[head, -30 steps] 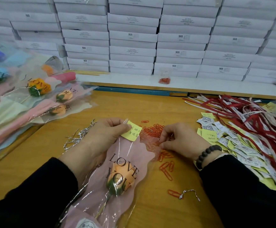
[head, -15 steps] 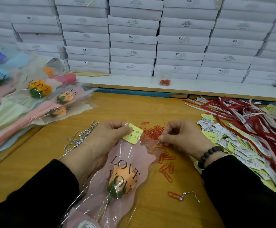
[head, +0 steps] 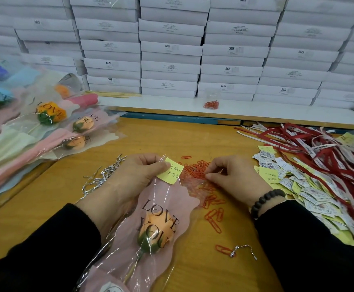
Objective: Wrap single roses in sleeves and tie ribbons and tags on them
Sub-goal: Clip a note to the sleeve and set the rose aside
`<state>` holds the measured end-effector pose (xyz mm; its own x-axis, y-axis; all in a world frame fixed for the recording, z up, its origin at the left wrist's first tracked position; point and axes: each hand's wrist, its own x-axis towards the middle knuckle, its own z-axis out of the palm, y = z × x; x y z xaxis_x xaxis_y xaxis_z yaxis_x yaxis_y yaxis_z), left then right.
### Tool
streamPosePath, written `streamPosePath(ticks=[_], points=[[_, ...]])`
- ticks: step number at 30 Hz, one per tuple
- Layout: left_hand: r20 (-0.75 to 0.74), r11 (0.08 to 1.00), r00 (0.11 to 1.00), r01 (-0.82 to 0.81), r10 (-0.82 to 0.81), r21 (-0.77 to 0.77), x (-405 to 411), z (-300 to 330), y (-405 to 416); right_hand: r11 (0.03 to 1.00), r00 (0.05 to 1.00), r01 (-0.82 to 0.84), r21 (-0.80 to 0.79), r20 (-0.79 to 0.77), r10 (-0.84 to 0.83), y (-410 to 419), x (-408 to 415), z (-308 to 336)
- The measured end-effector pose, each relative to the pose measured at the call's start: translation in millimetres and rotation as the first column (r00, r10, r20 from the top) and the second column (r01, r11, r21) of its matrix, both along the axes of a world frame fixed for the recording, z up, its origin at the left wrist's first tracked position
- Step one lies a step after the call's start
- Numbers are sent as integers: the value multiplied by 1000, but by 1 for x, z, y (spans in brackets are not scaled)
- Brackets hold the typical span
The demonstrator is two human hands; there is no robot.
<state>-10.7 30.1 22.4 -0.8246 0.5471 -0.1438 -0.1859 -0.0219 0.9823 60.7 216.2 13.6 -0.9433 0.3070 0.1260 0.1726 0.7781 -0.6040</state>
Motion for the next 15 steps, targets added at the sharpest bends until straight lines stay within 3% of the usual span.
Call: streamPosePath(ticks=[9, 15], points=[[-29, 1000, 999, -16, 15, -23, 1, 0, 1, 984, 998, -2, 177, 59, -8, 5, 1, -4], [-2, 1000, 1000, 2, -2, 1, 0, 0, 1, 998, 996, 59, -25, -66, -60, 1, 2, -1]])
